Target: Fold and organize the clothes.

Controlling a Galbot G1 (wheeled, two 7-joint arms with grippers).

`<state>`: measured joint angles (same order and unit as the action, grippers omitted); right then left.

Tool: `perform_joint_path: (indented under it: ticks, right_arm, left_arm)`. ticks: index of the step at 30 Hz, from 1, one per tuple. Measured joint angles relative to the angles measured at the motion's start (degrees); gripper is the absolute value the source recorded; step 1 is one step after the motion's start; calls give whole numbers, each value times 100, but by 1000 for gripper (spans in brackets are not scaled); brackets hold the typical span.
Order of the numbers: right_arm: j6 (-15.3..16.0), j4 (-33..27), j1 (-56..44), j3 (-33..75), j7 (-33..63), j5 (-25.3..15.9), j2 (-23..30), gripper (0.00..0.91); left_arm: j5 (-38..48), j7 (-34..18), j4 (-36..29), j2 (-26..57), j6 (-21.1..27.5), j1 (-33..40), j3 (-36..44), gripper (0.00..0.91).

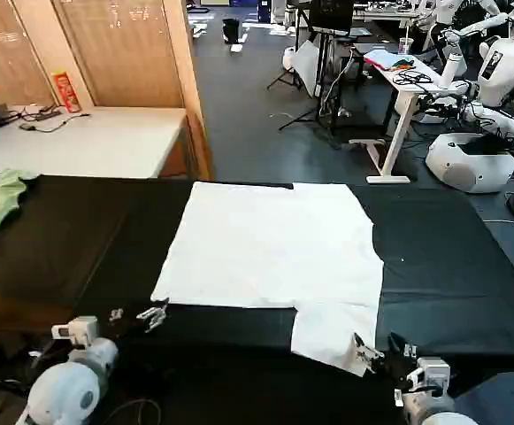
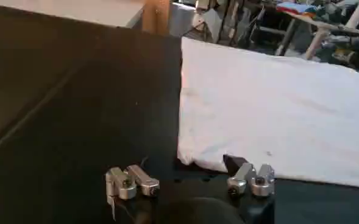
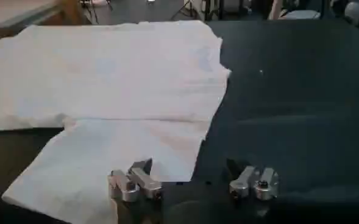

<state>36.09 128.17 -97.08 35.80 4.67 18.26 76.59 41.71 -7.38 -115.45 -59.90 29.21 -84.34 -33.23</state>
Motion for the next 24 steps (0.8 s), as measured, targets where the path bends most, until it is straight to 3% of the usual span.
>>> perform_joint_path:
  ticks: [1,2,3,4,5,6,7,8,10,24]
  right_arm:
    - [-14,-1,-10,-11,-2,-24,10,780]
    - [-20,-3,-19,-20,-2,-44,19,683]
    - [-21,-5,-25,-29,-8,-70,26,624]
    - [-22,-10,-32,-37,-14,-96,31,478]
    - [-25,-15,-39,-44,-16,-115,36,419]
    - [-33,-20,-46,-52,-22,-141,42,215]
    - [-42,-23,-54,-60,-31,-167,49,195]
    - [-46,-23,-62,-66,-36,-189,56,98]
    - [-51,-23,-88,-90,-41,-226,80,59]
    - [-74,154,-327,-23,11,-251,183,20]
  left_arm:
    - [-21,20,3,-7,-2,3,0,878]
    - [-46,38,4,-10,-15,4,7,780]
    - [-53,33,4,-13,-27,6,23,400]
    - [-70,23,5,-28,-21,13,37,107]
    - [-91,20,17,-39,-9,22,57,49]
    - [-116,19,33,-45,4,29,74,0]
    - [-137,18,51,-56,3,38,87,0]
    - [-151,18,74,-68,-5,46,94,0]
    - [-168,15,126,-85,-23,53,94,0]
    - [-279,49,-3,-186,-83,-117,104,0]
